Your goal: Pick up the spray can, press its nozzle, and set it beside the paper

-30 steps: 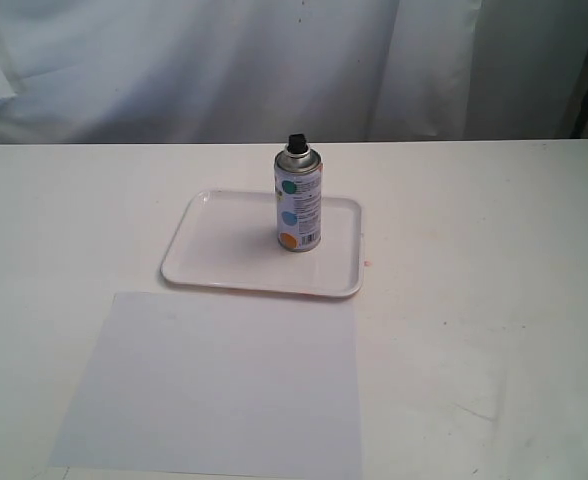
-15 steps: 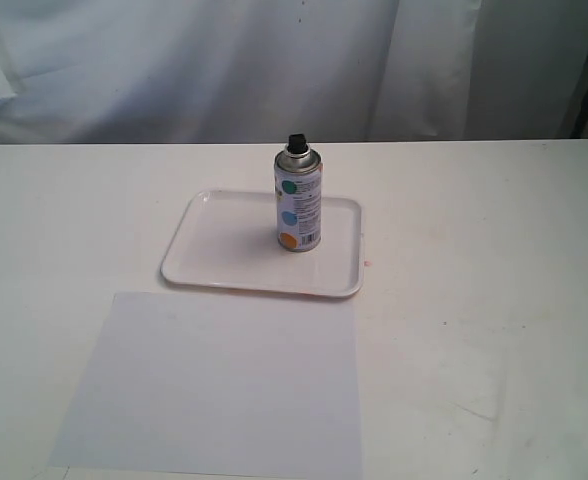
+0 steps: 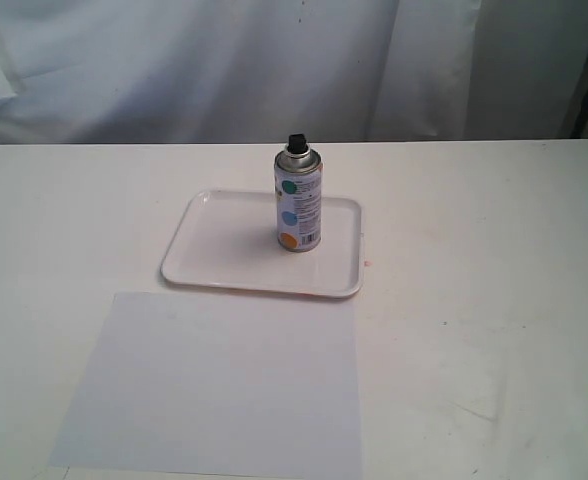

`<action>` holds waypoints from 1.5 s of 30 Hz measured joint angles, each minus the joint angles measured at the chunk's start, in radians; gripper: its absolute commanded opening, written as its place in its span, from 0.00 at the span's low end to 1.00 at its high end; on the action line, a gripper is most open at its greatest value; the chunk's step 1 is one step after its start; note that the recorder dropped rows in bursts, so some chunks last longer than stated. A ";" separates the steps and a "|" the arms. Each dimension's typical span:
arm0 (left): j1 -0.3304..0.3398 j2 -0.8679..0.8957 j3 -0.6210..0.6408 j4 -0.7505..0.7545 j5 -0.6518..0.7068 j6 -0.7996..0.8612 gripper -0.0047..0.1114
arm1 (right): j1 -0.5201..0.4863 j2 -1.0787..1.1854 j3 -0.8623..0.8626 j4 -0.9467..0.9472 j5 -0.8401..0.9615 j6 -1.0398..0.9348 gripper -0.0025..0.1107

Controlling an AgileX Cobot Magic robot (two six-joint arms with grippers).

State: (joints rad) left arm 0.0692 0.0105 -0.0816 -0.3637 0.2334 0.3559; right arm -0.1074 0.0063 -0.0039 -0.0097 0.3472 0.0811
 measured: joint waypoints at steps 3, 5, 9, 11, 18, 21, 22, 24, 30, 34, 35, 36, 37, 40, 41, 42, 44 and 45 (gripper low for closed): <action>0.000 -0.006 0.030 0.172 0.009 -0.139 0.04 | 0.000 0.000 0.000 0.000 0.000 0.000 0.02; 0.000 -0.006 0.051 0.241 0.013 -0.213 0.04 | 0.000 0.000 0.000 0.000 0.000 0.000 0.02; 0.000 -0.006 0.077 0.308 0.033 -0.279 0.04 | 0.000 0.000 0.000 0.000 0.000 0.000 0.02; 0.000 -0.006 0.077 0.318 0.036 -0.288 0.04 | 0.000 0.000 0.000 0.000 0.000 0.000 0.02; -0.003 -0.006 0.077 0.325 0.041 -0.292 0.04 | 0.000 -0.002 0.000 0.000 0.000 0.000 0.02; -0.014 -0.006 0.077 0.327 0.049 -0.292 0.04 | 0.000 -0.003 0.000 0.000 0.000 0.000 0.02; -0.018 -0.006 0.077 0.327 0.050 -0.292 0.04 | 0.000 -0.003 0.000 0.000 0.000 0.000 0.02; -0.022 -0.006 0.077 0.328 0.050 -0.292 0.04 | 0.000 -0.003 0.000 0.000 0.000 0.000 0.02; -0.022 -0.006 0.077 0.328 0.050 -0.294 0.04 | 0.000 -0.003 0.000 0.000 0.000 0.000 0.02; -0.022 -0.006 0.077 0.328 0.050 -0.294 0.04 | 0.000 -0.003 0.000 0.000 0.000 0.000 0.02; -0.022 -0.006 0.077 0.328 0.050 -0.294 0.04 | 0.000 -0.003 0.000 0.000 0.000 0.000 0.02; -0.022 -0.006 0.077 0.328 0.050 -0.294 0.04 | 0.000 -0.003 0.000 0.000 0.000 0.000 0.02; -0.022 -0.006 0.077 0.328 0.050 -0.294 0.04 | 0.000 -0.003 0.000 0.000 0.000 0.000 0.02; -0.022 -0.006 0.077 0.328 0.050 -0.294 0.04 | 0.000 -0.003 0.000 0.000 0.000 0.000 0.02; -0.022 -0.006 0.077 0.328 0.050 -0.294 0.04 | 0.000 -0.003 0.000 0.000 0.000 0.000 0.02; -0.022 -0.006 0.077 0.328 0.050 -0.294 0.04 | 0.000 -0.003 0.000 0.000 0.000 0.000 0.02; -0.022 -0.006 0.077 0.328 0.050 -0.294 0.04 | 0.000 -0.003 0.000 0.000 0.000 0.000 0.02; -0.022 -0.006 0.077 0.328 0.050 -0.294 0.04 | 0.000 -0.003 0.000 0.000 0.000 0.000 0.02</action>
State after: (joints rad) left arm 0.0469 0.0044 -0.0042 -0.0353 0.2837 0.0622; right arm -0.1074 0.0032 -0.0039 -0.0097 0.3472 0.0811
